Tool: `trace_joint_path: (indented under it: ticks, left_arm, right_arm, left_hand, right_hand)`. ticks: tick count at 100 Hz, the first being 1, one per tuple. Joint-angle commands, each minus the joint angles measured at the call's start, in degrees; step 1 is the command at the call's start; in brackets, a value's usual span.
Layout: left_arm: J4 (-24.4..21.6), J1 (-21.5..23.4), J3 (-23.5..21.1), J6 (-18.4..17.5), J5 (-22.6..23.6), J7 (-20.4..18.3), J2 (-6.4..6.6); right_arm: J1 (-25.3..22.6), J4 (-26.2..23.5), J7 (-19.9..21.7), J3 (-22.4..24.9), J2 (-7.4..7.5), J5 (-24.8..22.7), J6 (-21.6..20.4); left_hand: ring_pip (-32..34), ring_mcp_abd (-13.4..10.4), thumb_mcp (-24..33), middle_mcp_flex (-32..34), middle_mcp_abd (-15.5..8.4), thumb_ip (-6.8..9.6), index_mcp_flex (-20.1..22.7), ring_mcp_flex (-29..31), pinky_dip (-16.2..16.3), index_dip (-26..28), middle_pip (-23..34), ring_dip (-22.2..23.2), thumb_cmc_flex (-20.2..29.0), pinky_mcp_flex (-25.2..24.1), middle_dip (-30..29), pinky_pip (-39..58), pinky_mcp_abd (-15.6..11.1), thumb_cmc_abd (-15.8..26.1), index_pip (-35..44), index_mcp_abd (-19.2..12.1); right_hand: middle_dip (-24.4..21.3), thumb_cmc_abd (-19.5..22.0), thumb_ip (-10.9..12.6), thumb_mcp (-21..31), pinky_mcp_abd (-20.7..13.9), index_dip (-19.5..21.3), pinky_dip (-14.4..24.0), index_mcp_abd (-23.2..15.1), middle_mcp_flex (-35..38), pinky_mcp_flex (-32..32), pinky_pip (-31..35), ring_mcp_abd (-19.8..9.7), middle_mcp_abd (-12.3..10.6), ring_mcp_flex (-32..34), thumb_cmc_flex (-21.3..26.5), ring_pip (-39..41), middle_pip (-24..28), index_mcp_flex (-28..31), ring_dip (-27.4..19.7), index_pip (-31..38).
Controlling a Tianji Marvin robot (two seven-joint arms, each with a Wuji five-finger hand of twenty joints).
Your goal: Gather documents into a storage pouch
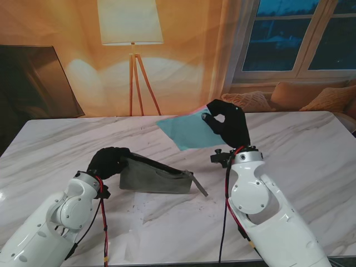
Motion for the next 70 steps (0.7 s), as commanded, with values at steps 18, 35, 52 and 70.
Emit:
trace_joint_path:
  ticks: [18,35,52,70]
  left_arm:
    - [-0.15,-0.06,0.33,1.38,-1.17,-0.64,-0.59]
    - [-0.40,0.05,0.14,1.70,-1.29,-0.50,-0.65]
    - [-0.35,0.05,0.00,1.30,-1.47,-0.37,-0.68]
    - [-0.39,0.19,-0.20,1.00,-1.47,-0.25,-0.69]
  right_arm:
    - [-1.04,-2.63,1.03,-2.48,-0.91,0.81,0.02]
    - [-2.41,-3.53,1.89,-3.45,-0.70,0.90,-0.38]
    - [-2.67,-3.32,1.88,-4.68,-0.73,0.48,-0.14]
    - [-2.42,-2.88,1.94,-5.65,-0.92,1.07,0.71]
  left_hand:
    - [2.82,4.78,-0.66,1.98,-0.36,-0.95,-0.32,0.96,-1.91,2.16,3.05,0.47,1.36,-0.81,0.79,-0.22,-3.31,1.66,2.02,4.46]
    - [3.16,4.76,-0.86,1.82,-0.18,-0.94,-0.68,0.95,-1.74,2.35,3.66,0.65,1.47,-0.92,1.04,-0.22,-3.29,1.92,1.95,4.97]
    - [3.39,4.86,-1.16,1.73,-0.18,-0.92,-0.73,0.93,-1.56,2.48,4.04,0.80,1.59,-1.04,1.17,-0.22,-3.31,2.03,2.01,5.01]
    - [3.36,4.82,-1.28,1.65,-0.17,-0.85,-0.76,0.85,-1.46,2.48,4.08,0.82,1.70,-1.15,1.09,-0.28,-3.34,2.07,1.99,5.02]
  right_hand:
    - [0.42,1.39,-0.84,1.21,-1.56,1.88,-0.57,-2.88,0.63,-0.09,0.66,-1.94,0.36,1.02,1.05,0.05,0.03,2.49,0.20,2.43]
    - [0.33,1.27,-0.84,1.29,-1.52,1.85,-0.61,-2.77,0.67,-0.07,0.65,-1.88,0.51,0.98,1.06,0.05,0.01,2.50,0.20,2.41]
    - [0.29,1.27,-0.84,1.32,-1.44,1.81,-0.66,-2.79,0.65,-0.12,0.61,-1.89,0.41,0.97,1.08,0.03,0.00,2.49,0.20,2.40]
    - [0.26,1.34,-0.86,1.25,-1.42,1.77,-0.72,-2.76,0.54,-0.23,0.49,-2.01,0.44,0.80,1.12,0.00,-0.02,2.47,0.20,2.43]
